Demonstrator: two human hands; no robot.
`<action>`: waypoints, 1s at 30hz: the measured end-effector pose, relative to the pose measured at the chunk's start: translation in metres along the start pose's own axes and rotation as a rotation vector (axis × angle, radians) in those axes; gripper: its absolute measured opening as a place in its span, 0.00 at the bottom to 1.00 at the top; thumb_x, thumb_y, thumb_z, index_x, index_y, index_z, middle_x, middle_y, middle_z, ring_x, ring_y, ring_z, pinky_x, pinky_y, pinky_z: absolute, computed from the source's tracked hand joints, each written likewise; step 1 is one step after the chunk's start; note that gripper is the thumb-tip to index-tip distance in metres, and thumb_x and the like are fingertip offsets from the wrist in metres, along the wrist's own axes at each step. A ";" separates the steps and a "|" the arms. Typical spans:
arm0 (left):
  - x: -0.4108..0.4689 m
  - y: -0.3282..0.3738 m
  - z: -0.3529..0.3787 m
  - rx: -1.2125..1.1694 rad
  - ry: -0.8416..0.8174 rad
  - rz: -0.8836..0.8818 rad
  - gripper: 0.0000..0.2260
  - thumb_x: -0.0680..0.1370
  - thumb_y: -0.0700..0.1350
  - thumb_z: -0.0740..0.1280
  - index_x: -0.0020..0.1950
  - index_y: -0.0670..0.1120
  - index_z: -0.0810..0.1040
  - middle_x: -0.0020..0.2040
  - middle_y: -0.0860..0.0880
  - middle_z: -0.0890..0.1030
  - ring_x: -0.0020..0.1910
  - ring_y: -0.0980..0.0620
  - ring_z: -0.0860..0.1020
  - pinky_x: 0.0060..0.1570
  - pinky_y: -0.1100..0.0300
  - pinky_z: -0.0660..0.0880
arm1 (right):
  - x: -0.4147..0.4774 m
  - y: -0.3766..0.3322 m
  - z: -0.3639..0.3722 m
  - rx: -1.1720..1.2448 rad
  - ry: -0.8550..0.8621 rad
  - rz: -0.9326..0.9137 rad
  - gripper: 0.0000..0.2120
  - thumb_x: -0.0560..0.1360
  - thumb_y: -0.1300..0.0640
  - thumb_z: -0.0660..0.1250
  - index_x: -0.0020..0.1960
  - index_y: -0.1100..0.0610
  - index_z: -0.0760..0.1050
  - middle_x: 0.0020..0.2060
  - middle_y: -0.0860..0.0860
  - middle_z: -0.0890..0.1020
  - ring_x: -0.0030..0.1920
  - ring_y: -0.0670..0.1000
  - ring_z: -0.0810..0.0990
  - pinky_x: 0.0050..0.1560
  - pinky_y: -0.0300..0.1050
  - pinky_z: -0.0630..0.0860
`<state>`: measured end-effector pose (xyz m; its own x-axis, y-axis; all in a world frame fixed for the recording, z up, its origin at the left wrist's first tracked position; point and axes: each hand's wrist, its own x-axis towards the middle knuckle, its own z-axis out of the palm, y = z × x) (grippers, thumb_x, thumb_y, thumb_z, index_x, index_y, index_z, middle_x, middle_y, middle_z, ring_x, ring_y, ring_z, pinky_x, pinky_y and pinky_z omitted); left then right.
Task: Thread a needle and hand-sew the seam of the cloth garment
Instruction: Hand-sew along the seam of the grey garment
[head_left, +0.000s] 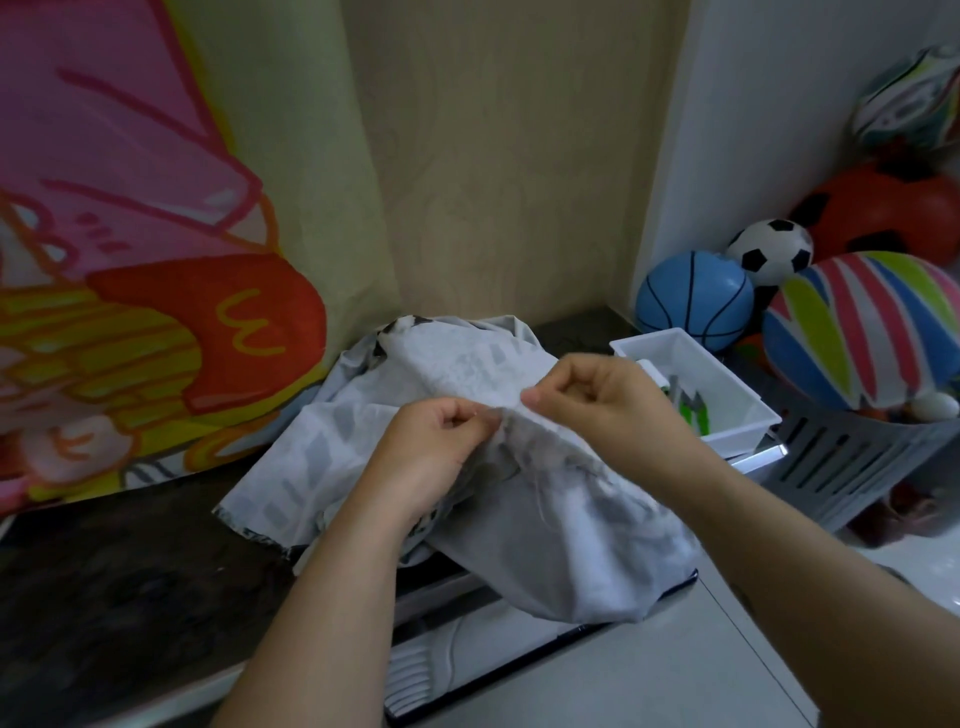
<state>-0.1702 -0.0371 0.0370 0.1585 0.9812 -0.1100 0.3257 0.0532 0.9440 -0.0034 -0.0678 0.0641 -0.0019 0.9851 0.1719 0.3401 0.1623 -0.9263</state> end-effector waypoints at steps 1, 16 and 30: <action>0.000 0.001 0.000 0.007 0.004 -0.006 0.08 0.76 0.52 0.68 0.43 0.51 0.84 0.42 0.48 0.85 0.47 0.45 0.83 0.55 0.48 0.78 | 0.000 -0.001 0.000 0.091 0.016 -0.004 0.09 0.74 0.57 0.69 0.36 0.59 0.75 0.24 0.50 0.69 0.25 0.44 0.65 0.29 0.34 0.67; -0.008 0.003 -0.006 0.037 -0.039 0.105 0.04 0.76 0.46 0.70 0.42 0.52 0.83 0.43 0.49 0.84 0.49 0.47 0.82 0.55 0.52 0.77 | 0.006 0.001 -0.019 -0.438 -0.145 0.131 0.10 0.72 0.44 0.68 0.50 0.46 0.78 0.33 0.39 0.77 0.34 0.37 0.76 0.31 0.26 0.66; -0.008 0.002 0.005 0.174 -0.045 0.093 0.06 0.76 0.46 0.70 0.39 0.52 0.81 0.44 0.46 0.84 0.43 0.52 0.81 0.48 0.58 0.77 | 0.011 0.014 -0.029 -0.622 -0.223 0.095 0.06 0.72 0.46 0.70 0.42 0.48 0.78 0.31 0.45 0.75 0.28 0.41 0.71 0.29 0.27 0.66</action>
<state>-0.1666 -0.0460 0.0387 0.2357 0.9709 -0.0425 0.4635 -0.0738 0.8830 0.0284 -0.0562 0.0631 -0.1165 0.9925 -0.0366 0.8275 0.0766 -0.5563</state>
